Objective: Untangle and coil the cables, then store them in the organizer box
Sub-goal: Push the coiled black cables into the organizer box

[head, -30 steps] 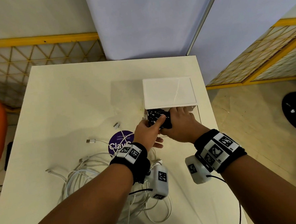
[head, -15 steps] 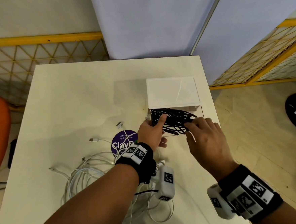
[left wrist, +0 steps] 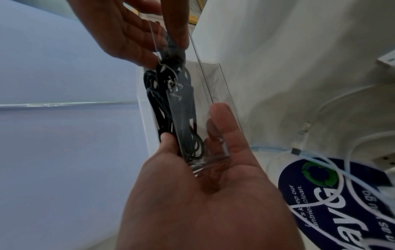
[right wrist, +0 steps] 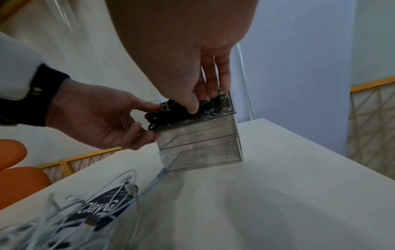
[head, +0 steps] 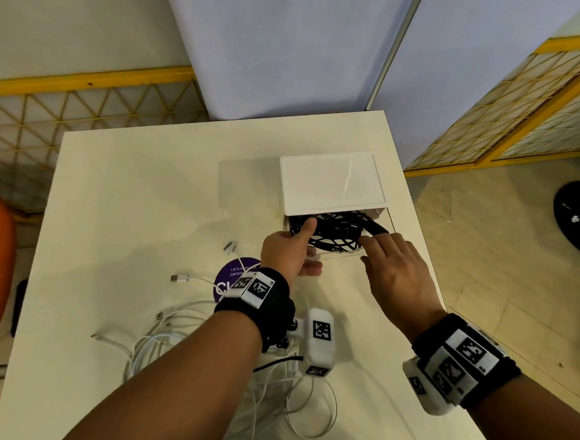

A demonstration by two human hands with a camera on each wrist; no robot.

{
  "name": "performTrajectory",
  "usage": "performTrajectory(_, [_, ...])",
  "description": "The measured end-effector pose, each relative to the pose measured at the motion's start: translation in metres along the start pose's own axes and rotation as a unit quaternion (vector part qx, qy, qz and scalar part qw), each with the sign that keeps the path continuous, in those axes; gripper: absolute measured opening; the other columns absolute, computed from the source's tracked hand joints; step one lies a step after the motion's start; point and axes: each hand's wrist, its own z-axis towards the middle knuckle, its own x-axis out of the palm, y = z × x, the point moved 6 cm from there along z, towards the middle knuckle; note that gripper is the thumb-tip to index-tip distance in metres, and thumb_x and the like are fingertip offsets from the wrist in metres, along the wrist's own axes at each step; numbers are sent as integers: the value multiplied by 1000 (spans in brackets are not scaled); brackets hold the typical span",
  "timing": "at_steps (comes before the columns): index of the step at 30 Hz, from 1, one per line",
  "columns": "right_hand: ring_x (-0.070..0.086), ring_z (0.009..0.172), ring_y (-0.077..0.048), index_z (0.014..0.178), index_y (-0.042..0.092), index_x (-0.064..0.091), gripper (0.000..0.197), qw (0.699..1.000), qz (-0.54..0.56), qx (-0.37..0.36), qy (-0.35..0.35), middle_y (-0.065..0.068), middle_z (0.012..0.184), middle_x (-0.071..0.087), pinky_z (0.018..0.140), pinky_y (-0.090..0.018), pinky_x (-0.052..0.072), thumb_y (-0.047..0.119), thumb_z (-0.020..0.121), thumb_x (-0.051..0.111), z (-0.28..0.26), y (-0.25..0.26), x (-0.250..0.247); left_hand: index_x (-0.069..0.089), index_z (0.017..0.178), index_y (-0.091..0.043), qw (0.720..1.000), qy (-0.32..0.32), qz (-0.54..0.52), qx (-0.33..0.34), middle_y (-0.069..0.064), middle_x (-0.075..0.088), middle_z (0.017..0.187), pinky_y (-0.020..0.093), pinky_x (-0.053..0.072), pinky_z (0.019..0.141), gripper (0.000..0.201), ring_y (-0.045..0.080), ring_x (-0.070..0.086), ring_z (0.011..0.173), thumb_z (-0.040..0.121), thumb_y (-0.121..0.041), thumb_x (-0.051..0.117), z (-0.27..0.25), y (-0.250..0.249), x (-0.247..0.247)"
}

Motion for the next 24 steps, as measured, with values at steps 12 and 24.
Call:
performTrajectory(12, [53,83,-35,99,6,64,21,996,-14,49,-70,-13,95,61,69,-44,44,3,81,73,26,-2,-2,53,108,-19,933,-131,173,287,2,48,112,14,43,76,47,18,53,95,74,-20,85,-19,-29,-26])
performTrajectory(24, [58,99,-35,129,0,59,45,998,-21,-37,-37,-14,112,63,83,-44,45,-1,84,62,33,13,9,78,86,-23,690,-89,444,564,-6,70,87,40,41,73,8,25,61,83,78,-23,76,-41,-39,18])
